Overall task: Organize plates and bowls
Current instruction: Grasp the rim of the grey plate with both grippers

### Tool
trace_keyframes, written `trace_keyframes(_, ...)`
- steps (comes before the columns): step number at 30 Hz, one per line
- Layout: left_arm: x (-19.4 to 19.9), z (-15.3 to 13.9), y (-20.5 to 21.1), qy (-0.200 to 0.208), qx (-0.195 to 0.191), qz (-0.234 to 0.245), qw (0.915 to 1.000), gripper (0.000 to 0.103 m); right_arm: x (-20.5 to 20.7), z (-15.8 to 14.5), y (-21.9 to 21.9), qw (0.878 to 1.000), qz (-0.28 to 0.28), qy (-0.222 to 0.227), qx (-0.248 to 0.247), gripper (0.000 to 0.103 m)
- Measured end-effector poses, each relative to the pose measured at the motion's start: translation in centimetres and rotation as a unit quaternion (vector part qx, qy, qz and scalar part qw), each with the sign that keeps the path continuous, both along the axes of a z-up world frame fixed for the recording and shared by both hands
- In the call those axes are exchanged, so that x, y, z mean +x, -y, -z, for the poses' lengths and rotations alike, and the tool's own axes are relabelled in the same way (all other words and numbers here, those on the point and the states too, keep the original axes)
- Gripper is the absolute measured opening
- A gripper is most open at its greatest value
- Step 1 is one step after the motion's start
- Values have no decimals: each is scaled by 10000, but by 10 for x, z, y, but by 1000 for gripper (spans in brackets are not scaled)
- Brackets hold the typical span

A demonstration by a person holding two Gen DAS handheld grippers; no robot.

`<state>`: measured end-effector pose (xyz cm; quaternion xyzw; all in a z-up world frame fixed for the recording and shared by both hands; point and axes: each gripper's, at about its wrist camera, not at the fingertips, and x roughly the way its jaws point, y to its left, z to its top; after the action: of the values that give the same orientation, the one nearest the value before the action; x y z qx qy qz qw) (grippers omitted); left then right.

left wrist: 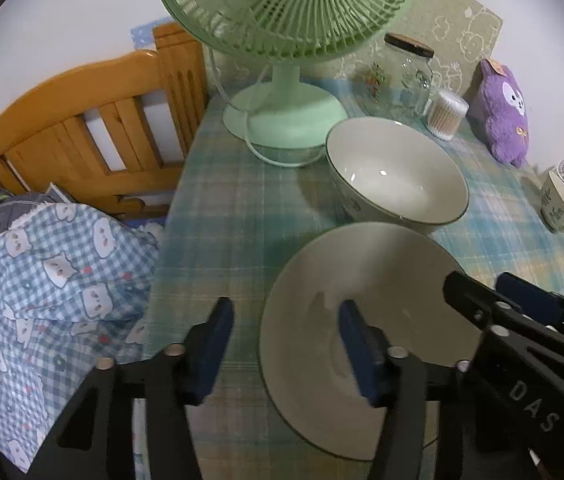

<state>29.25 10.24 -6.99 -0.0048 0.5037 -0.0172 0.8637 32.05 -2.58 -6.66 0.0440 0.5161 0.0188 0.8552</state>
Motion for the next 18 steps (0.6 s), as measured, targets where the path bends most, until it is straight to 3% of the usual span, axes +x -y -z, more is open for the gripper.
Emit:
trace_keyframes(5, 4, 8, -1, -172, -74, 0, 9998, 35, 5, 9, -3, 9998, 53, -165, 3, 34)
trace_keyframes(9, 7, 12, 0, -329, -145, -4, 9994, 24, 5, 15, -2, 9992, 131, -325, 186, 28)
trace_keyframes(11, 6, 12, 0, -310, -122, 20, 9994, 21, 6, 15, -7, 9992, 56, -341, 175, 18)
trace_keyframes(18, 1, 10, -1, -305, -160, 108, 9993, 20, -2, 10, -9, 9993, 108, -352, 81, 18)
